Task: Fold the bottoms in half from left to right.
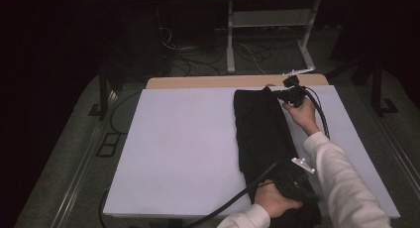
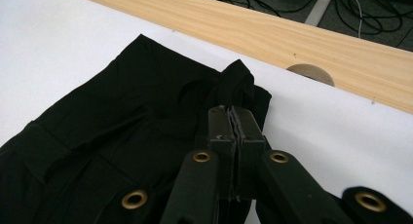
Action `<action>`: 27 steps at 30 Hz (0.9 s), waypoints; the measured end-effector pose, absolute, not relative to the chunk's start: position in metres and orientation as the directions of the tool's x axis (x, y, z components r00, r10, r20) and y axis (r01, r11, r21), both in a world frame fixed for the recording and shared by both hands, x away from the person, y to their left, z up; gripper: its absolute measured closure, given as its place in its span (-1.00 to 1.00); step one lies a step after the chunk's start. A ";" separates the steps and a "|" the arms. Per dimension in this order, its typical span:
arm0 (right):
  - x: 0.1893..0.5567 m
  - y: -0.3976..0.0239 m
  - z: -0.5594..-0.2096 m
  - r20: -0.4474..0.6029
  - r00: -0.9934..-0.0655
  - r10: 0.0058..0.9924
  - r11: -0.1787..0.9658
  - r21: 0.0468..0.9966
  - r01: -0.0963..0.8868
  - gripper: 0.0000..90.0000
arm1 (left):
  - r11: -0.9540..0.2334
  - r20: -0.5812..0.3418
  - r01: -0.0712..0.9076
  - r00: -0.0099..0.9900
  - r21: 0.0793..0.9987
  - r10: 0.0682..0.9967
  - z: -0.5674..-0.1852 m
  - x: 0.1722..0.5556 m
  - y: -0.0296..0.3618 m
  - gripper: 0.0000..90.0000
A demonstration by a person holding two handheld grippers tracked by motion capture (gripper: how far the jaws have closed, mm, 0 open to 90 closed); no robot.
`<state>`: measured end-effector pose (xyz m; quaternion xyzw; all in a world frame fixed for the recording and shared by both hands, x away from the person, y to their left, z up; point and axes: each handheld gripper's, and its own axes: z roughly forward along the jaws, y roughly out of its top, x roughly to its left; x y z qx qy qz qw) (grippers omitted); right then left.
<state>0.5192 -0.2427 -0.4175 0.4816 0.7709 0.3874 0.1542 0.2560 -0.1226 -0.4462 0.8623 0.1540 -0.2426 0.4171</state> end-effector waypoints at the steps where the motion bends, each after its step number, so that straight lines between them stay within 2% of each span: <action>1: 0.519 -0.244 -0.417 0.149 -0.487 0.861 0.226 0.746 0.627 0.92 | -0.599 -0.550 0.463 0.834 0.653 0.044 -0.446 0.254 -0.123 0.82; 3: 0.517 -0.246 -0.417 0.153 -0.489 0.859 0.222 0.748 0.626 0.89 | -0.589 -0.549 0.459 0.835 0.665 0.032 -0.445 0.254 -0.123 0.64; 5: 0.516 -0.248 -0.416 0.156 -0.479 0.864 0.216 0.744 0.632 0.87 | -0.573 -0.552 0.465 0.833 0.675 0.026 -0.443 0.255 -0.121 0.56; 8: 0.511 -0.251 -0.412 0.139 -0.465 0.874 0.206 0.762 0.614 0.67 | -0.551 -0.539 0.460 0.842 0.697 0.021 -0.437 0.254 -0.115 0.37; 11: 0.508 -0.256 -0.406 0.142 -0.461 0.876 0.188 0.779 0.598 0.44 | -0.530 -0.509 0.452 0.860 0.718 0.043 -0.431 0.255 -0.107 0.11; 15: 0.505 -0.262 -0.398 0.181 -0.471 0.863 0.152 0.797 0.585 -0.02 | -0.489 -0.499 0.469 0.863 0.735 0.078 -0.426 0.260 -0.097 -0.20; 21: 0.502 -0.269 -0.393 0.233 -0.453 0.860 0.107 0.787 0.608 -0.64 | -0.436 -0.458 0.468 0.879 0.769 0.135 -0.418 0.268 -0.084 -0.55; 22: 0.501 -0.269 -0.392 0.236 -0.455 0.859 0.109 0.783 0.612 -0.71 | -0.425 -0.454 0.468 0.880 0.775 0.142 -0.417 0.269 -0.081 -0.59; 25: 0.498 -0.272 -0.391 0.249 -0.471 0.846 0.115 0.778 0.618 -0.74 | -0.398 -0.438 0.466 0.884 0.790 0.166 -0.414 0.272 -0.075 -0.70; 27: 0.496 -0.273 -0.391 0.256 -0.484 0.837 0.122 0.775 0.620 -0.87 | -0.388 -0.423 0.460 0.888 0.799 0.180 -0.413 0.273 -0.071 -0.74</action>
